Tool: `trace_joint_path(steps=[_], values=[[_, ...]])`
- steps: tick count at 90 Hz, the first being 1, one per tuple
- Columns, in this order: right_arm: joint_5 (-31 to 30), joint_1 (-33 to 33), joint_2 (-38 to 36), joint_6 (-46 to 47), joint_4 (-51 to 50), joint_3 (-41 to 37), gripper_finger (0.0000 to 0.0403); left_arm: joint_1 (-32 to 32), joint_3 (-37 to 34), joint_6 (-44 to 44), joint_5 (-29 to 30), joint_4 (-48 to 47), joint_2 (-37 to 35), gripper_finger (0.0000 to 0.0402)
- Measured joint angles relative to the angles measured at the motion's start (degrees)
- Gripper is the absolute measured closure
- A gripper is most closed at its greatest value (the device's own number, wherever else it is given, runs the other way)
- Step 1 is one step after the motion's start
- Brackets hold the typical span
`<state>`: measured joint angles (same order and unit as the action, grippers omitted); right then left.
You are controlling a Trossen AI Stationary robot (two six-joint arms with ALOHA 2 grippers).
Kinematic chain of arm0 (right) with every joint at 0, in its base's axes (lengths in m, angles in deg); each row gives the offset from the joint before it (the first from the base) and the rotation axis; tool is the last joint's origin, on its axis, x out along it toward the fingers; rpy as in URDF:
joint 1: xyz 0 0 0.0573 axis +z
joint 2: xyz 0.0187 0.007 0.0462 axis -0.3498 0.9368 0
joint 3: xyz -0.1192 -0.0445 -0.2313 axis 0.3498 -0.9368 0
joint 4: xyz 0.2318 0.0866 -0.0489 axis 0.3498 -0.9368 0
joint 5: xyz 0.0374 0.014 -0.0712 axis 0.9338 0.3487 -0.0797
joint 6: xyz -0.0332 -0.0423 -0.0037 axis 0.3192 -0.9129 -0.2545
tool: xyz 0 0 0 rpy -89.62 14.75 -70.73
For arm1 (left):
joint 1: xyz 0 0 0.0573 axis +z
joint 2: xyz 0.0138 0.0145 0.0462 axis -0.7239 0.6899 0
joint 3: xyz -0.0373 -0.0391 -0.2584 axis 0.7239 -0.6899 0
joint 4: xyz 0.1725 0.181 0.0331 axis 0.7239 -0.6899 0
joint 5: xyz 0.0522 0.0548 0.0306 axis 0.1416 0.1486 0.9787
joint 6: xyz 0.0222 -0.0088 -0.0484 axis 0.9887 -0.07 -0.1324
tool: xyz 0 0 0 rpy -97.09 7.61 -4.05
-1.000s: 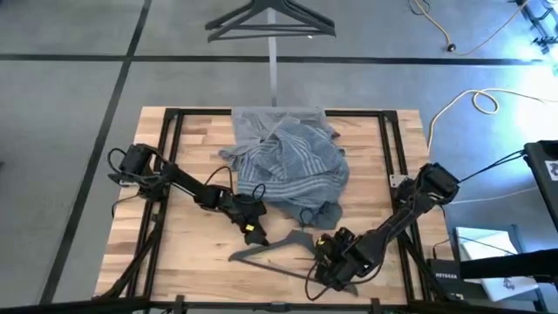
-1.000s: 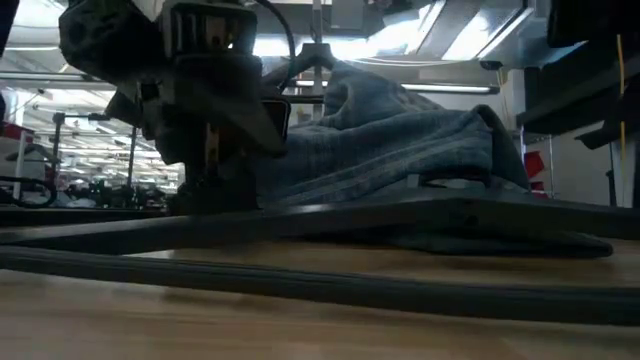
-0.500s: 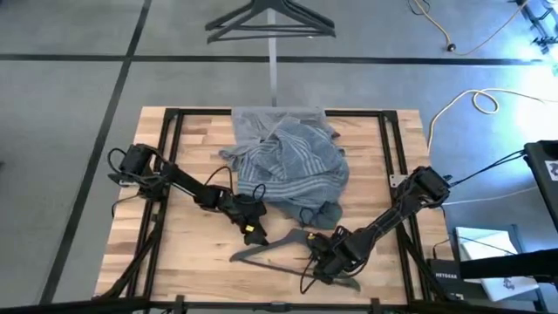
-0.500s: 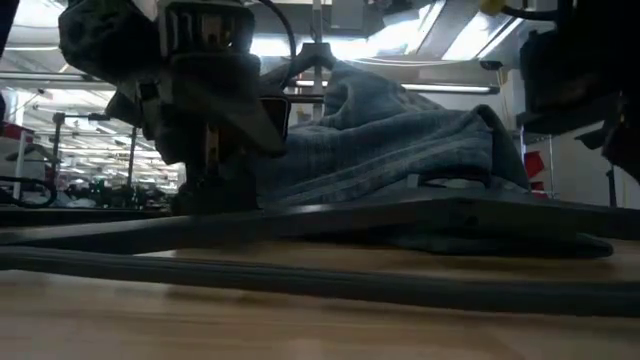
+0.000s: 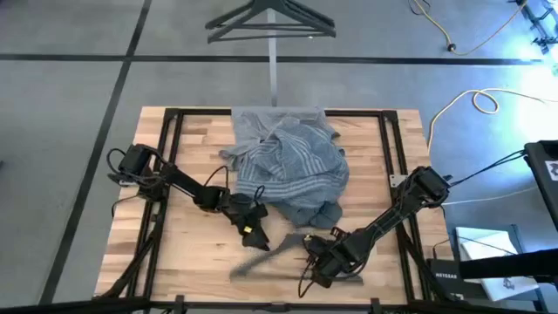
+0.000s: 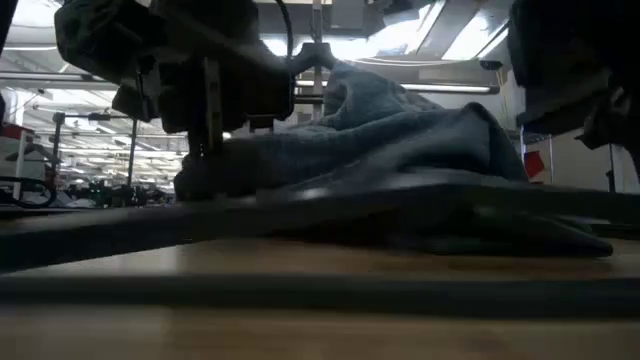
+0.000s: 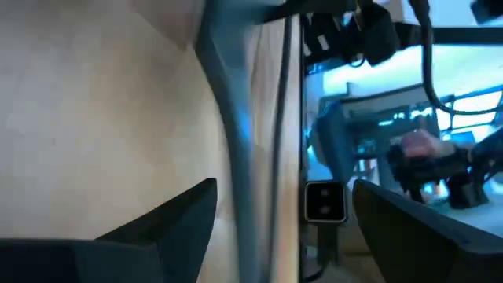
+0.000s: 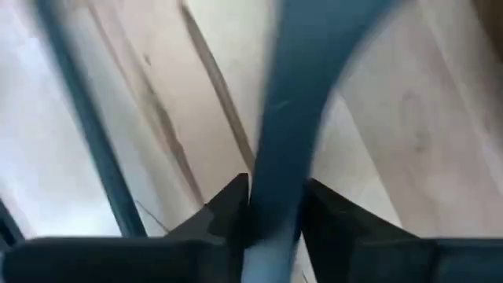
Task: Unhang clothes
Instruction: Hang the hanger
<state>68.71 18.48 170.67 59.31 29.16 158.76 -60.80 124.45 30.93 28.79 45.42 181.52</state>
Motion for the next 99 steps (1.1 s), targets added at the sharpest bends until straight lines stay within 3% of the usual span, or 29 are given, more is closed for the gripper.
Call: trace_joint_path(steps=[27, 48, 81, 90, 99], values=[[-3.88, 0.01, -0.02, -0.51, -7.67, 4.26, 0.0318, -0.17, 0.00, -0.47, -0.36, -0.11, 0.00, 0.0125], [3.63, 0.97, -0.02, -2.53, -10.62, 7.10, 0.0335, -1.22, 0.00, -0.02, 0.09, -0.32, 0.00, 0.0125], [6.71, 4.28, -0.02, -1.68, -17.83, 10.01, 0.0329, -1.86, 0.00, -0.83, -0.23, 0.07, 0.00, 0.0125], [5.23, 4.24, -0.03, -1.76, -20.56, 11.63, 0.0331, -1.86, 0.00, -1.31, -3.32, -0.12, 0.00, 0.0125], [1.41, 4.10, -0.02, -1.92, -24.15, 14.06, 0.0330, -2.40, -0.07, -1.68, -2.70, 0.22, 0.00, 0.0125]])
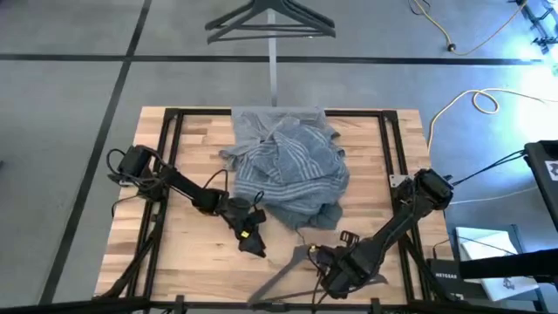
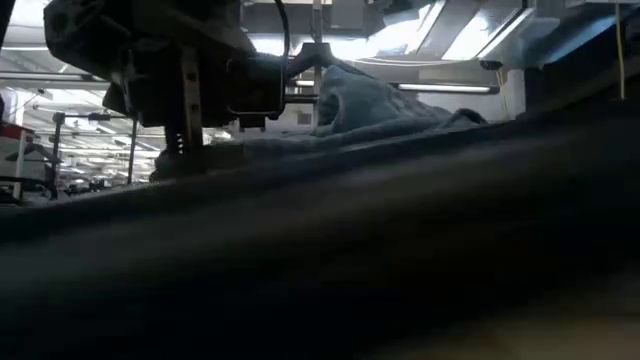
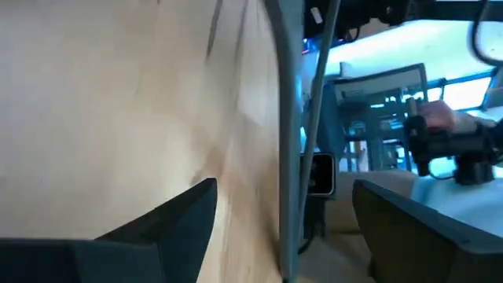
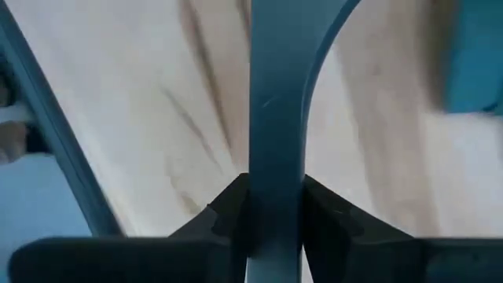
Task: Unhang clothes
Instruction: Hang the hanger
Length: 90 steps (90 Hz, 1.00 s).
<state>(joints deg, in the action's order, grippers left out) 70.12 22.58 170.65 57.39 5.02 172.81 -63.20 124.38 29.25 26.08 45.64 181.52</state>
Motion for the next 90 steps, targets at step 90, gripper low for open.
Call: trace_joint_path(steps=[90], values=[[-14.86, -1.19, -0.11, 2.06, -15.64, 11.33, 0.0327, -2.85, 0.11, -0.61, 7.07, 12.71, -0.72, 0.0131]])
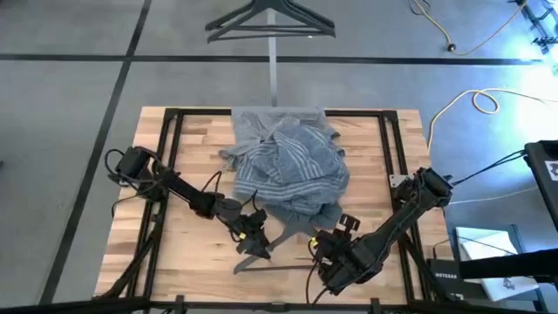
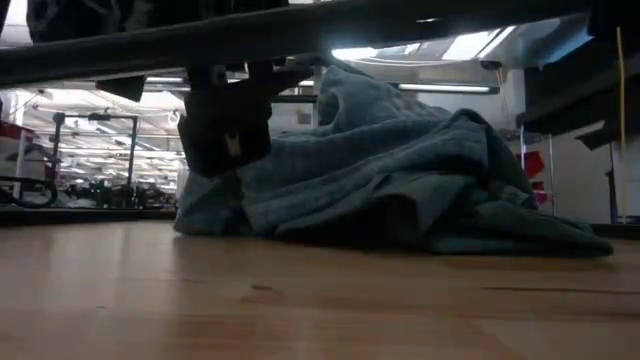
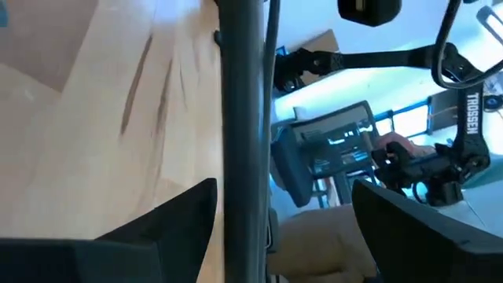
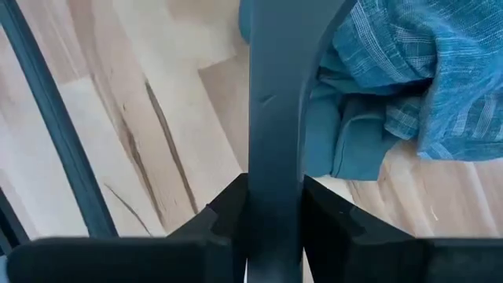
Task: Unhang clothes
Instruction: Hang the hanger
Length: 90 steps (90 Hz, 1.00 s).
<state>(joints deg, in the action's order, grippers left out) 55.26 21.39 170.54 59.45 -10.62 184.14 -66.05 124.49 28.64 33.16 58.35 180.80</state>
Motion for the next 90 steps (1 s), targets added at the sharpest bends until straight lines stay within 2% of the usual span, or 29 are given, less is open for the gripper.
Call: trace_joint_path(steps=[31, 64, 77, 90], values=[[-0.34, 0.91, -0.28, 3.12, -1.58, 0.00, 0.0327, -0.56, 0.00, 2.15, 0.83, 0.12, 0.00, 0.0251], [0.22, 0.94, -0.46, 2.59, -1.53, 0.00, 0.0327, -0.56, 0.00, 4.44, 1.01, 0.26, 0.00, 0.0344], [0.24, 0.94, -0.48, 1.23, -1.39, 0.00, 0.0326, -0.50, 0.00, 4.43, 0.93, -0.55, 0.00, 0.0373], [-0.99, 0.95, -0.48, 0.75, -1.76, 3.27, 0.0326, -0.42, 0.00, 4.61, 0.35, -0.97, -0.02, 0.0375]])
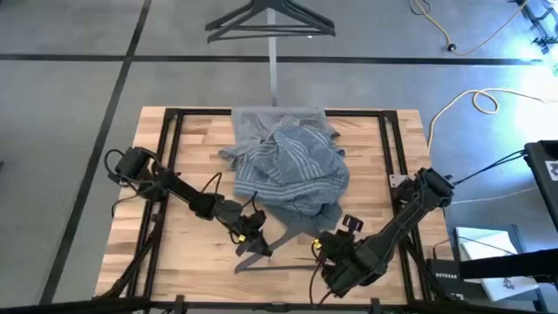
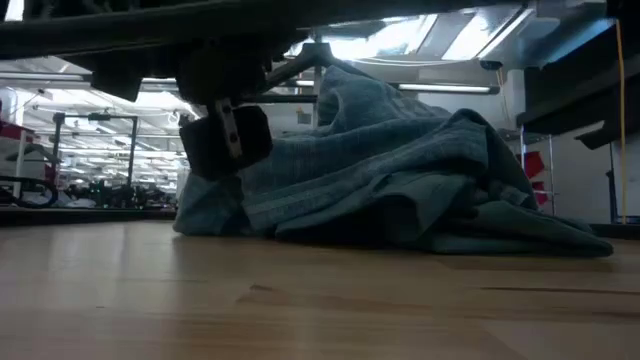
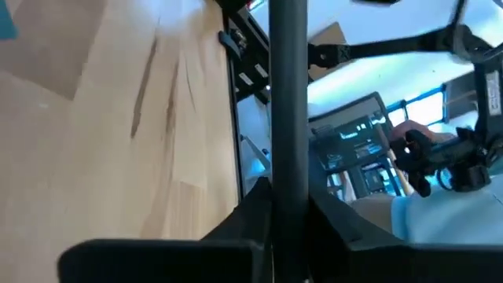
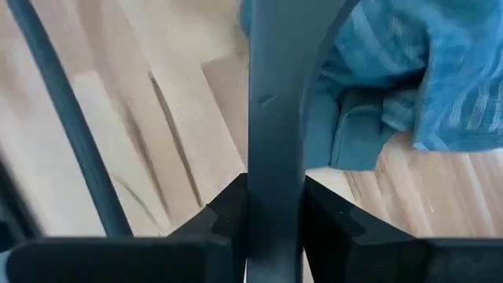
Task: Unhang clothes
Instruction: Hang the hanger
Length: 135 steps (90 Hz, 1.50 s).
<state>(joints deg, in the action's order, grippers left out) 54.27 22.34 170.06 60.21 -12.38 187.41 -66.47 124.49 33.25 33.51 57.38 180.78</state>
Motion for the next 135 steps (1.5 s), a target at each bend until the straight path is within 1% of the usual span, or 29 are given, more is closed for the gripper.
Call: trace_joint_path(steps=[11, 21, 32, 44, 53, 59, 64, 72, 81, 86, 98, 102, 110, 117, 125, 128, 135], values=[[-3.53, 0.07, 0.00, -1.46, -1.32, 3.50, 0.0321, -0.10, 0.00, 1.10, -0.95, 0.71, -0.11, 0.0376], [-6.47, -0.13, -0.09, -1.57, -1.93, 4.84, 0.0295, 0.03, 0.02, 0.92, -0.38, 1.05, -0.11, 0.0376], [-5.81, -0.16, -0.09, -2.40, -2.16, 5.00, 0.0247, 0.10, 0.00, 1.11, -0.21, 2.11, 0.02, 0.0376], [-5.21, -0.04, -0.09, -2.31, -2.21, 5.10, 0.0180, 0.24, 0.00, 1.18, -0.61, 3.91, 0.00, 0.0376], [-6.18, -0.25, -0.18, -0.97, -4.30, 7.59, 0.0135, 0.36, 0.00, 1.91, 0.18, 3.82, -0.87, 0.0376], [-9.73, -0.48, -0.31, 0.73, -6.96, 11.02, 0.0117, 0.43, 0.00, 4.45, 0.20, 4.18, -1.97, 0.0376], [-13.35, -0.52, -0.57, 0.96, -7.63, 13.90, 0.0110, 0.59, 0.00, 6.13, 0.17, 3.36, -3.16, 0.0376], [-19.23, -0.52, -0.96, -0.69, -7.77, 18.03, 0.0108, 1.59, 0.00, 7.80, -0.24, -0.08, -5.32, 0.0376], [-26.10, -0.45, -0.96, -1.41, -7.82, 23.93, 0.0112, 3.61, 0.00, 10.91, -0.10, -6.17, -8.99, 0.0376], [-30.32, -0.41, -1.06, -2.20, -7.88, 27.40, 0.0114, 5.22, 0.00, 13.48, -0.57, -10.66, -11.75, 0.0376], [-35.64, -0.47, -1.18, -4.66, -7.80, 33.74, 0.0115, 10.17, 0.00, 20.20, -1.96, -23.71, -19.17, 0.0376], [-37.77, -0.47, -2.04, -5.80, -6.48, 33.31, 0.0115, 12.55, 0.00, 22.44, -3.11, -27.73, -21.95, 0.0376], [-39.94, -0.47, -4.24, -6.64, -3.79, 32.32, 0.0116, 17.62, 0.04, 26.79, -4.85, -35.45, -27.70, 0.0376], [-40.58, -0.41, -5.75, -6.62, -3.77, 32.71, 0.0116, 22.61, 0.07, 30.18, -5.44, -42.59, -32.76, 0.0376], [-43.42, -0.41, -7.01, -6.73, -3.60, 32.71, 0.0116, 28.95, 0.07, 32.91, -6.31, -48.23, -38.19, 0.0376], [-44.09, -0.45, -7.40, -7.17, -3.62, 32.71, 0.0116, 31.56, 0.10, 33.75, -7.78, -49.28, -39.93, 0.0376], [-45.18, -0.73, -8.25, -9.21, -4.07, 32.71, 0.0116, 38.13, 1.31, 35.38, -13.22, -51.03, -42.82, 0.0376]])
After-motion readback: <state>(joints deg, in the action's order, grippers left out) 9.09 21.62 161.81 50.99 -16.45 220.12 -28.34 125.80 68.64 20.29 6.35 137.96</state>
